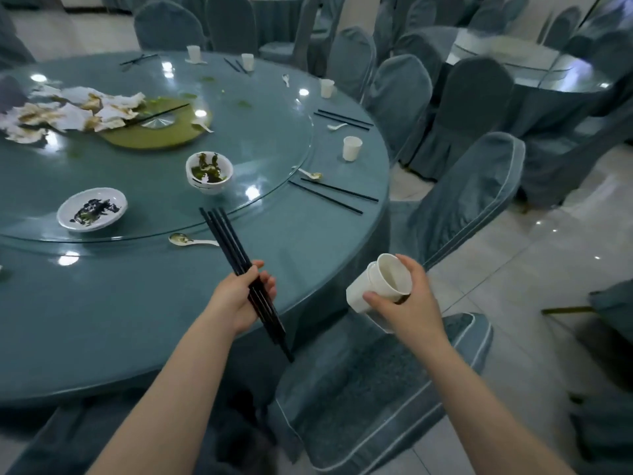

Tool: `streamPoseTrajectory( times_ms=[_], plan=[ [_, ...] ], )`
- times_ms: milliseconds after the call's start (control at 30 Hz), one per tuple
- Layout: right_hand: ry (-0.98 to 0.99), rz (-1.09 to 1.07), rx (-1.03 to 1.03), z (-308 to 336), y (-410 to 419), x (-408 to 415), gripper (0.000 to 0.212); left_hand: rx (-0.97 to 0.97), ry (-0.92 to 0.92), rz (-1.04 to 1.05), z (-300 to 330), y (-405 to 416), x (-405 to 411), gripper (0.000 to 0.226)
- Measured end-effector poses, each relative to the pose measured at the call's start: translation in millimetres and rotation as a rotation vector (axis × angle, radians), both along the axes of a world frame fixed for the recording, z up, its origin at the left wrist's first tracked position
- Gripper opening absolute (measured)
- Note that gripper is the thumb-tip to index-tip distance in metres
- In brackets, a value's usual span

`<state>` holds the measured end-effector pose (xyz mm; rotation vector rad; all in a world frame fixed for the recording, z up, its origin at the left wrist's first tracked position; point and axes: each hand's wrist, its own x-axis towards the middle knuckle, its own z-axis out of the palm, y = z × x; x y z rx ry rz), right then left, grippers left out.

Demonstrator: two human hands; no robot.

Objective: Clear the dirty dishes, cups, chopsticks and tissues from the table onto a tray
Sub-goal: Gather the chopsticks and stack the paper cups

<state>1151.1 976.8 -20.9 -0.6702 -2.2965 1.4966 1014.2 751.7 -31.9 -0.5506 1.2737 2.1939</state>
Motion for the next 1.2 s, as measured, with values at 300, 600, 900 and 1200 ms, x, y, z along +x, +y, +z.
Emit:
streamPoseTrajectory(
  times_ms=[300, 600, 900, 1200],
  plan=[
    [0.116, 0.032, 0.079, 61, 159, 82, 0.072, 0.195, -0.029, 0.116, 31, 164, 36, 0.027],
    [0.076, 0.020, 0.093, 80, 339, 127, 0.077, 0.245, -0.046, 0.051, 46, 347, 74, 0.029],
    [0.117, 0.107, 0.040, 70, 457, 38, 0.079, 0.181, -0.108, 0.246, 23, 428, 9, 0.028],
    [0.124, 0.267, 0.125, 93, 548, -118, 0.072, 0.090, -0.053, 0.487, 25, 459, -118, 0.028]
  ],
)
